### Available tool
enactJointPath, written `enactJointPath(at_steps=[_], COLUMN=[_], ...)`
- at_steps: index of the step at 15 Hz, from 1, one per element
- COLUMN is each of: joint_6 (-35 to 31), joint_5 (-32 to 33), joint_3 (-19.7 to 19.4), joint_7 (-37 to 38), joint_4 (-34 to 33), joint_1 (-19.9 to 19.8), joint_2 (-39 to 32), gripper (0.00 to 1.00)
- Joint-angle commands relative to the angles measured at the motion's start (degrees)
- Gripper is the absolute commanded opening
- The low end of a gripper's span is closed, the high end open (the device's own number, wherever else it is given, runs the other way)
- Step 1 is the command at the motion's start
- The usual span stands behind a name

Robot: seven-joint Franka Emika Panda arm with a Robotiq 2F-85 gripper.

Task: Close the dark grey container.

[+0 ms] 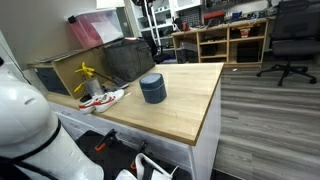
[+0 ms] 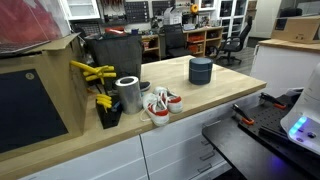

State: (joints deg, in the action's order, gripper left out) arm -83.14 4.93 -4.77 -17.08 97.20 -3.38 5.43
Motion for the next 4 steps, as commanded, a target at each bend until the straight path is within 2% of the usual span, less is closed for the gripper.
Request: enactJointPath(at_steps=[1, 4], joint_6=[0.2, 0.2], joint_5=[0.4, 0.6], joint_3=[0.1, 0.3], joint_7=[0.0, 0.0], joint_4=[0.2, 0.8], joint_1=[0.1, 0.2], joint_2=[-0.1, -0.1], gripper=[0.31, 0.34])
